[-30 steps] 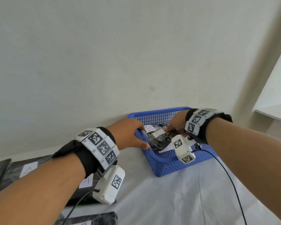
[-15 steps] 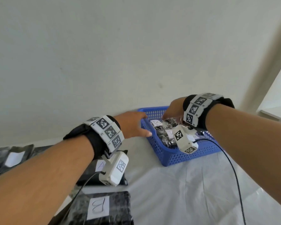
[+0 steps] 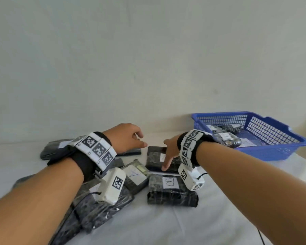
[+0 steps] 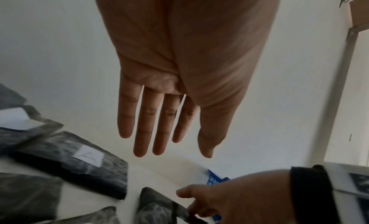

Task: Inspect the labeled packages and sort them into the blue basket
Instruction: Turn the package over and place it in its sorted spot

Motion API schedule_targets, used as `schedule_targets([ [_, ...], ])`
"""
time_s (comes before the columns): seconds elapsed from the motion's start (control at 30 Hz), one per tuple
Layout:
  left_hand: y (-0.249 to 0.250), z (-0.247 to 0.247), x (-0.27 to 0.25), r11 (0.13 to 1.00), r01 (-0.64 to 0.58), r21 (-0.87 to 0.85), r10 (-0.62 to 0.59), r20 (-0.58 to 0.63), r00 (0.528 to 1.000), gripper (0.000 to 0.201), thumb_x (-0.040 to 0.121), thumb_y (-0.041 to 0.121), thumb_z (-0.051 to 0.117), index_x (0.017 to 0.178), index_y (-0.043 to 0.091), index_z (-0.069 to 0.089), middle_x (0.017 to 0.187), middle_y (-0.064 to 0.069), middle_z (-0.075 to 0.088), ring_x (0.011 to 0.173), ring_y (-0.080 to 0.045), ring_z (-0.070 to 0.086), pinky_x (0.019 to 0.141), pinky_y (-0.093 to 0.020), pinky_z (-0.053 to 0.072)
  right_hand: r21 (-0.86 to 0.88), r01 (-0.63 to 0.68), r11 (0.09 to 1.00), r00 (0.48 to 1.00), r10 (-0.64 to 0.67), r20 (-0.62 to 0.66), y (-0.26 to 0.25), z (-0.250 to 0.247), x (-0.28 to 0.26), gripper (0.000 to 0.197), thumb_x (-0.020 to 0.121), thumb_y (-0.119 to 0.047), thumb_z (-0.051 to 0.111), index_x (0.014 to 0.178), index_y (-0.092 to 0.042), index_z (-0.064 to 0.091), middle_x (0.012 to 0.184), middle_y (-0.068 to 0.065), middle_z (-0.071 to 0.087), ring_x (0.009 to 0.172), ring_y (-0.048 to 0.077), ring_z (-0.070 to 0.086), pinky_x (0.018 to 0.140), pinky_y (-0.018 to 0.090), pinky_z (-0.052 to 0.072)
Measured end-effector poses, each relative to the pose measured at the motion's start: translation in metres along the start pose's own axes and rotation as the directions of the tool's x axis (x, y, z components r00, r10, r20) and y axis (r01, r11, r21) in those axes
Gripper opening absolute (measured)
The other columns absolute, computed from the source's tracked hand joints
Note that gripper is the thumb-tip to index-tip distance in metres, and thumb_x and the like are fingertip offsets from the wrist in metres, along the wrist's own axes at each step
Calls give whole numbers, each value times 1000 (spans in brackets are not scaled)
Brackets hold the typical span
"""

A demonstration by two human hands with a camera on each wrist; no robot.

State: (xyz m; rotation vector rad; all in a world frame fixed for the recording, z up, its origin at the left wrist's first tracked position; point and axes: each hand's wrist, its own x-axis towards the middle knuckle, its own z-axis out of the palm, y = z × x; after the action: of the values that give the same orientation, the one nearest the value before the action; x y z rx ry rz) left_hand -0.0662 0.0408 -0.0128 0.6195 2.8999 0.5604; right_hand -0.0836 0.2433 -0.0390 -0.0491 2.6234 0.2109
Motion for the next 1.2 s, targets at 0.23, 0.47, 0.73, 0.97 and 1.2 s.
schedule_targets([
  [0.23,-37,-4,-23,995,70,-65,-70,-10,997,41,96,54,65,119,21,68,117,2,68,103,-15,63,82,-29,46,-157,2,988,998,-12,-62,-14,0,-2,98,67,-57,91,144,-13,49,132,9,61,114,30,64,85,41,55],
  [0.47,-26,-1,-24,693,66,-718,-216,-119,969,59,100,64,47,112,9,65,112,-7,73,98,-27,73,88,-42,61,-56,284,957,812,-271,-517,-32,-45,-67,108,70,-39,90,155,-22,25,140,5,32,133,27,34,101,46,53],
  [0.73,12,-41,-66,183,-468,-865,-299,-502,812,24,105,30,59,124,17,66,111,-6,80,103,-26,77,85,-46,64,327,686,650,567,-196,-800,-46,-54,-139,131,84,-11,84,164,-34,-16,160,-3,26,127,12,57,94,11,54],
  [0.97,15,-30,-103,585,-523,-620,-168,-723,670,28,108,44,43,113,33,69,107,11,78,103,-7,73,95,-39,58,541,832,-120,537,-70,-841,-60,-16,-162,23,107,-19,52,128,-20,62,114,2,80,107,18,77,87,31,63],
  [1.2,10,-22,-108,430,-495,-755,-138,-597,790,28,110,32,48,117,23,74,116,3,78,117,-17,71,110,-49,48,545,837,-41,547,68,-835,-57,-11,-137,17,105,-11,57,118,-15,68,107,2,80,98,19,78,85,42,65],
])
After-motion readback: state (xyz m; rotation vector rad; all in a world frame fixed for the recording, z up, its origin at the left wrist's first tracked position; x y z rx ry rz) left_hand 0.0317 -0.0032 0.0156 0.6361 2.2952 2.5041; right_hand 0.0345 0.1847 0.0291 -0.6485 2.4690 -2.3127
